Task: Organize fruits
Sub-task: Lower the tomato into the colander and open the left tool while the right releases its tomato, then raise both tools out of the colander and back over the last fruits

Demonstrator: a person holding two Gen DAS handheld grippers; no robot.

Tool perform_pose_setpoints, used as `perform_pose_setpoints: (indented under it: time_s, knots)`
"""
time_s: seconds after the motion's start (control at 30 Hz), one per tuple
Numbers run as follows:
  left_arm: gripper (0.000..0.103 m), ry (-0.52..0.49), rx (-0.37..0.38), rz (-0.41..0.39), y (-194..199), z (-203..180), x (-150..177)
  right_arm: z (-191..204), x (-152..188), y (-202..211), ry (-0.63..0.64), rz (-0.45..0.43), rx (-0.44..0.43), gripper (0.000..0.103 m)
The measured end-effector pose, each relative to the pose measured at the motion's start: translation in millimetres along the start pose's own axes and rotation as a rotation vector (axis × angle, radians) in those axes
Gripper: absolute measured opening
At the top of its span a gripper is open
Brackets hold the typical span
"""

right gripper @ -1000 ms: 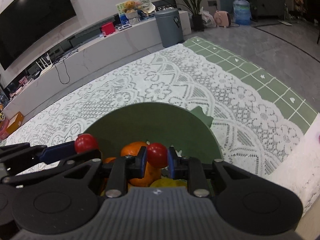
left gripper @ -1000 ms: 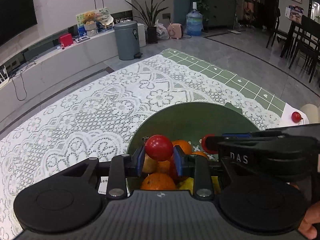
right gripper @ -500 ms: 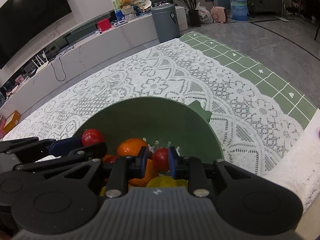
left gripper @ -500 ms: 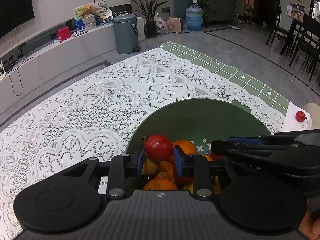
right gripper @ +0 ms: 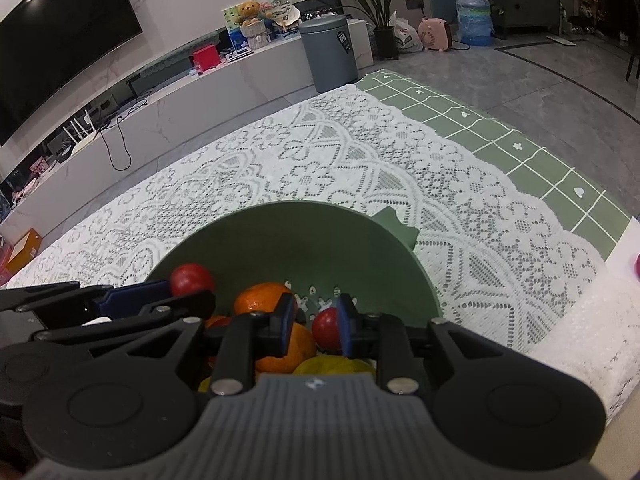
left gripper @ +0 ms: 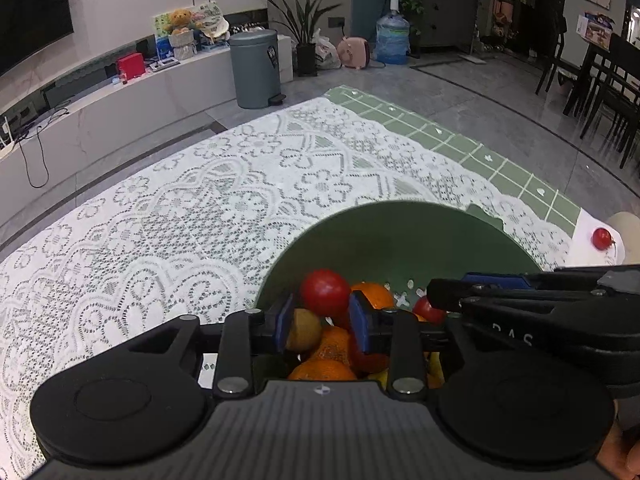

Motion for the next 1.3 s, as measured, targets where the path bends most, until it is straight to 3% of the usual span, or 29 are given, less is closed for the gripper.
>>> perform_pose_setpoints:
  time_s: [0.17, 0.37, 0.8, 1.1, 1.3]
  knots:
    - [0.042, 0.035, 0.005, -0.019, 4, 5, -4, 0, 0, -2, 0.001, 0.004, 0.002, 0.029]
    - [0.042, 0.035, 0.0, -0.045, 16, 4, -6, 2, -1, 0, 0.012, -0.011, 0.005, 0.031]
    - [0.05, 0.051, -0.119, -0.075, 64, 30, 3, 23, -7, 27, 0.118, -0.123, 0.016, 0.061]
    - [0.051, 0.072, -0.195, -0.099, 104, 56, 27, 40, -9, 44, 0.182, -0.195, 0.004, 0.065]
    - [0.051, 0.121, -0.234, -0.121, 128, 85, 45, 60, -7, 59, 0.198, -0.268, -0.059, 0.066]
Point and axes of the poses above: each gripper's, at about its wrist camera, not at the fingertips, and y roughly against the way its jaws point, z to its left, x to its underside, the point moved 10 cm from there along -y, roughly the way its jaws point, and after that the axes turned 9 degrees about y, right-handed, at the moved point
